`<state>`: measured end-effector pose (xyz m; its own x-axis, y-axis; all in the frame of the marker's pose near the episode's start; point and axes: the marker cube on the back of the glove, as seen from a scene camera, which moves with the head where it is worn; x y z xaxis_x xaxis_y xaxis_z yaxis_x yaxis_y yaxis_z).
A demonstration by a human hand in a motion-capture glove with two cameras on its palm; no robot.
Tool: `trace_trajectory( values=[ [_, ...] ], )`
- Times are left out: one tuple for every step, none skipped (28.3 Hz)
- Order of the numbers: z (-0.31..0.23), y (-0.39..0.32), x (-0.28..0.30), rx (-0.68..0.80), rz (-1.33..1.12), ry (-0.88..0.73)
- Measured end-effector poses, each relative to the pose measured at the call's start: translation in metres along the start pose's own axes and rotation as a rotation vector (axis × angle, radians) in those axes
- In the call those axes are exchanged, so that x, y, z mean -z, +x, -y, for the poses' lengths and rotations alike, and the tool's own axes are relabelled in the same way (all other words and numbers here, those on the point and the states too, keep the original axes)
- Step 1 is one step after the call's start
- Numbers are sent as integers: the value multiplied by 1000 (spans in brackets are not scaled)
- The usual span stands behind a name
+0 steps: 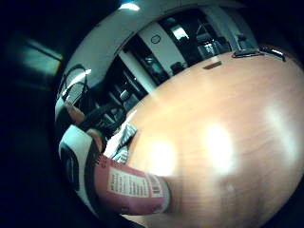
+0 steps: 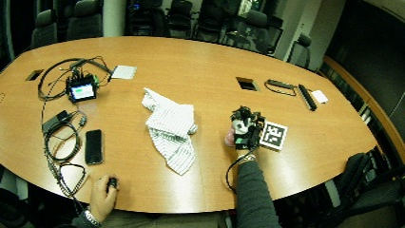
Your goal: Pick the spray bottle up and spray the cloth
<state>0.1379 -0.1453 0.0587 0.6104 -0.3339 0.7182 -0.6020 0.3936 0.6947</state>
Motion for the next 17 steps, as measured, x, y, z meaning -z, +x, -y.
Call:
trace_trajectory(
  values=[
    [-2,2,-1,2,-2,3],
    [-5,5,-1,-2,0,2],
    [-9,8,-2,-13,1,-1],
    [-12,12,-3,-29,1,-9],
    [-14,16,-4,-48,-4,-23],
    [-15,21,-4,-67,-10,-44],
    [-16,25,-3,-83,-18,-72],
    [-16,29,-1,-98,-22,-106],
    [-15,32,2,-111,-22,-143],
    [-13,34,6,-123,-16,-181],
    [-9,34,11,-132,-4,-218],
    [-3,34,16,-138,14,-253],
    [4,31,19,-141,34,-288],
    [14,28,23,-141,56,-322],
    [24,23,26,-137,74,-356],
    [34,17,28,-131,89,-391],
    [45,10,31,-123,97,-427]
  ],
)
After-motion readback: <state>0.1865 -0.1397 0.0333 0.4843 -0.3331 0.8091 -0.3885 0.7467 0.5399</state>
